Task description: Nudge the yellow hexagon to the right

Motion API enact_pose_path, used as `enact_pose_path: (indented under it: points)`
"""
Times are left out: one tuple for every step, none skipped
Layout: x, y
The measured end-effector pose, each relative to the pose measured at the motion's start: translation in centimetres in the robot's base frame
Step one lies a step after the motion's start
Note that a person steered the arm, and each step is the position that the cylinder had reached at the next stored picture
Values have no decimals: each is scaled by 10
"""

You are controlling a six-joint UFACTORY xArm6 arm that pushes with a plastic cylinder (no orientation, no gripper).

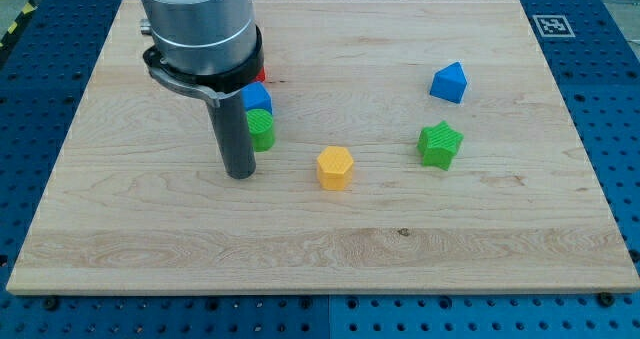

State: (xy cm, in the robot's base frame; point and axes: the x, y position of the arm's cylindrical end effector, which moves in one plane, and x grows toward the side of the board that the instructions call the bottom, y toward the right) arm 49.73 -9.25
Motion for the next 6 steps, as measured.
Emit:
enact_pose_path:
  points:
    - [2, 19]
    - [14, 63]
    - [31, 100]
    - [32, 105]
    - [32, 114]
    - [32, 147]
